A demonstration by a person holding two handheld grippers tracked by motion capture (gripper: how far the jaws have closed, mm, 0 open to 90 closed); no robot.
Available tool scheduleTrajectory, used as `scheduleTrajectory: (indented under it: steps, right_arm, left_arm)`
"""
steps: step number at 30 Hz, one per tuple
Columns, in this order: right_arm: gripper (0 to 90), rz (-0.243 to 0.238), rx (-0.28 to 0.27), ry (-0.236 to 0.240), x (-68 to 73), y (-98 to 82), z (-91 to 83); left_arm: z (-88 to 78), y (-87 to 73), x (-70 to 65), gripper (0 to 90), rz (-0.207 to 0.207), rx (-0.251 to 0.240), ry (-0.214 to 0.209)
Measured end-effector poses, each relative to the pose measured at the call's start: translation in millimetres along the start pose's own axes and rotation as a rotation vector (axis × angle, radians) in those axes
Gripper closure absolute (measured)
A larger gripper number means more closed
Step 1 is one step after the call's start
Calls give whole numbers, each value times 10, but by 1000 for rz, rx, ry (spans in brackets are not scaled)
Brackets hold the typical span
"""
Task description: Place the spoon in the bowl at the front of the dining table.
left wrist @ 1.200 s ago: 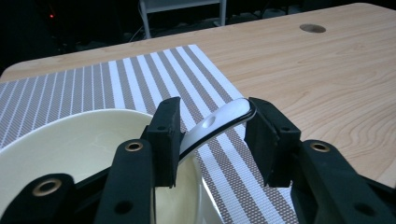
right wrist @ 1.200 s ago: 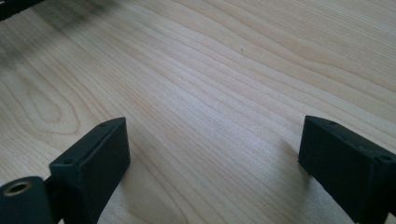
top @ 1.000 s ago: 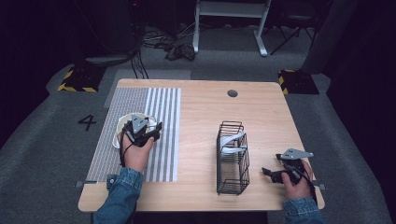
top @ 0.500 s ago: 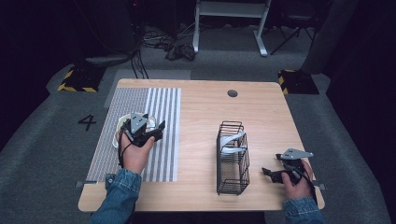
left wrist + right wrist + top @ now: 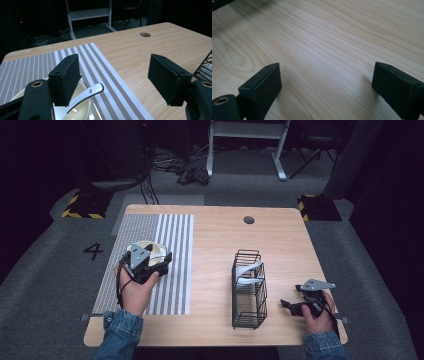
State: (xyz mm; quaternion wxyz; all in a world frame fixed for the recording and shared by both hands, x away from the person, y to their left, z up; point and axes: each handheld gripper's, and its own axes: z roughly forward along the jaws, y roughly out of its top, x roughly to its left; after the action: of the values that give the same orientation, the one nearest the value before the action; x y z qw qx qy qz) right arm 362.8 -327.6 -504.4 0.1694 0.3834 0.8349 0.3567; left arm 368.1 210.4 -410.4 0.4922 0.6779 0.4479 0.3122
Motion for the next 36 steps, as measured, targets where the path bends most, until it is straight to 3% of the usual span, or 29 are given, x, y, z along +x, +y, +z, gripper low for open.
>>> scheduleTrajectory:
  steps: [14, 19, 26, 36]
  right_arm:
    - [89, 0, 0, 0, 0, 0, 0]
    - [89, 0, 0, 0, 0, 0, 0]
    - [89, 0, 0, 0, 0, 0, 0]
    - [89, 0, 0, 0, 1, 0, 0]
  left_arm:
    - [-268, -54, 82, 181, -2, 70, 24]
    - [-361, -84, 114, 167, -5, 78, 20]
    - [-439, -130, 174, 157, -11, 148, -8]
    - [-577, -232, 248, 158, -14, 161, 0]
